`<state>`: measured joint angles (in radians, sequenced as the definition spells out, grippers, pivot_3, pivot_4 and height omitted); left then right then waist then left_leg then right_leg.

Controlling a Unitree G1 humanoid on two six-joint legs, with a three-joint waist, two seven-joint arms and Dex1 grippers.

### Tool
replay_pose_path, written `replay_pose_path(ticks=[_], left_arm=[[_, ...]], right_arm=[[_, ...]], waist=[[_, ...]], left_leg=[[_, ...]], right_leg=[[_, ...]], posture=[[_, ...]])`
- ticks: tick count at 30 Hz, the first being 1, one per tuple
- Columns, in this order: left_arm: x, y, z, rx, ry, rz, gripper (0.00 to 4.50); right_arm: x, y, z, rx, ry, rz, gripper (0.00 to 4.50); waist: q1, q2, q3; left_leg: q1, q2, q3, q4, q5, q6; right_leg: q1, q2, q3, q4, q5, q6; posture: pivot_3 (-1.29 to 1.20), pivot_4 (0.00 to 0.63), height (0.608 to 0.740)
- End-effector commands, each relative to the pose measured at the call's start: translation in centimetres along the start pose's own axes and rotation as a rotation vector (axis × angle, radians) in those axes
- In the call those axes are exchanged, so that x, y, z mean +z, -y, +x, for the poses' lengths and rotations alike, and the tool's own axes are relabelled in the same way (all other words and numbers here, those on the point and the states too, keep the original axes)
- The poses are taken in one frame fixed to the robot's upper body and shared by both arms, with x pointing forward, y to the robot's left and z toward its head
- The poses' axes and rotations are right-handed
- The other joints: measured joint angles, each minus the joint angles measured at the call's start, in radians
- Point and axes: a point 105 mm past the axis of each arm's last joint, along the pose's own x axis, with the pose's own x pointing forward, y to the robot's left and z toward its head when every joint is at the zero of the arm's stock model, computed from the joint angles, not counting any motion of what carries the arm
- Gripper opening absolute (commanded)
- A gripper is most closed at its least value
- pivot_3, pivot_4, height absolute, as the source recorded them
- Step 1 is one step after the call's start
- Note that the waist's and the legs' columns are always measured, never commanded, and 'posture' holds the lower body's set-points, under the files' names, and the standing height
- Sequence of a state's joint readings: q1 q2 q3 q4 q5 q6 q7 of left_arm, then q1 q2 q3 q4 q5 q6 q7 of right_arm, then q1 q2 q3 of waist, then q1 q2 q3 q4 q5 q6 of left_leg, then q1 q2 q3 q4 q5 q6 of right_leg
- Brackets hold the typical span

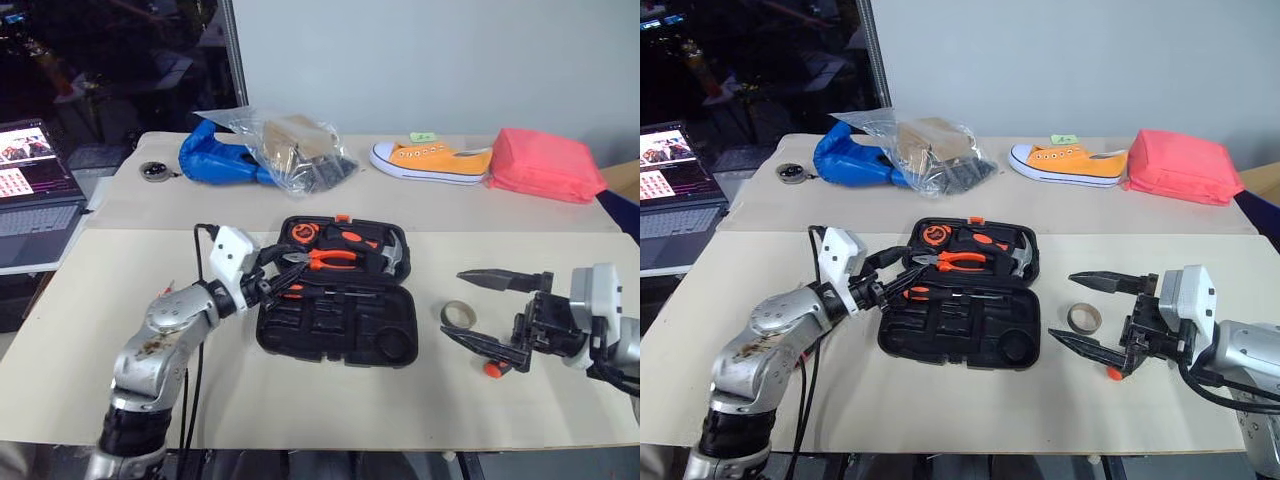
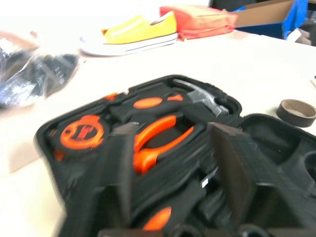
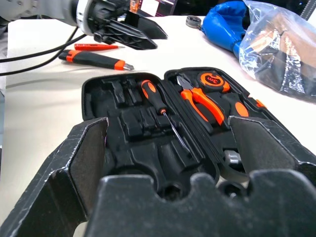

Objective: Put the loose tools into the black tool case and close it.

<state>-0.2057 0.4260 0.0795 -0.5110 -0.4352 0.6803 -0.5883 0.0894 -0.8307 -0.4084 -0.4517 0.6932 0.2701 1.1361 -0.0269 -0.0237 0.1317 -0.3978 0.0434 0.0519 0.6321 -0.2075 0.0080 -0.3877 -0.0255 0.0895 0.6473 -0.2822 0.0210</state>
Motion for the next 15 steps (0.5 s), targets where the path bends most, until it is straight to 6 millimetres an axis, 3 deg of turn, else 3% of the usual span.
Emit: replay_pose_path(ticks=[1, 7, 11, 13, 15], left_arm=[[1.3, 0.4, -1.5, 0.022, 0.029, 0.006, 4.48], [1.2, 1.9, -3.7, -0.050, -0.004, -0.041, 4.48], [1.3, 3.5, -4.9, -0.178, -0.056, -0.015, 4.48], [1.5, 4.2, -5.3, -0.244, -0.078, 0.038, 4.48], [1.5, 5.1, -5.7, -0.323, -0.110, 0.052, 4.48]], right_arm=[[0.8, 0.4, -0.1, 0.014, 0.024, -0.018, 4.50], [0.3, 0.8, -0.3, -0.003, -0.017, -0.013, 4.50], [-1.4, 1.8, -1.5, -0.087, -0.150, -0.013, 4.50], [-3.8, 2.3, -3.2, -0.165, -0.319, 0.095, 4.50], [-4.8, 2.4, -4.6, -0.236, -0.409, 0.157, 4.50]], waist=[[0.005, -0.001, 0.000], [0.010, -0.001, 0.001], [0.011, -0.001, 0.001], [0.013, -0.001, 0.001], [0.017, 0.000, 0.001]], left_leg=[[0.000, 0.000, 0.000, 0.000, 0.000, 0.000], [0.002, 0.001, 0.000, 0.000, 0.000, 0.000], [0.002, 0.001, 0.001, 0.000, 0.000, 0.000], [0.002, 0.001, 0.002, 0.000, 0.000, 0.000], [0.002, 0.000, 0.002, 0.000, 0.000, 0.000]], right_leg=[[0.000, 0.000, 0.000, 0.000, 0.000, 0.000], [0.000, 0.001, 0.000, 0.000, 0.000, 0.000], [0.000, 0.001, 0.000, 0.000, 0.000, -0.001], [0.000, 0.001, 0.001, 0.000, 0.000, -0.001], [0.000, 0.000, 0.001, 0.000, 0.000, -0.001]], posture=[[0.00, 0.150, 0.740], [0.00, 0.150, 0.740], [0.00, 0.150, 0.740], [0.00, 0.150, 0.740], [0.00, 0.150, 0.740]])
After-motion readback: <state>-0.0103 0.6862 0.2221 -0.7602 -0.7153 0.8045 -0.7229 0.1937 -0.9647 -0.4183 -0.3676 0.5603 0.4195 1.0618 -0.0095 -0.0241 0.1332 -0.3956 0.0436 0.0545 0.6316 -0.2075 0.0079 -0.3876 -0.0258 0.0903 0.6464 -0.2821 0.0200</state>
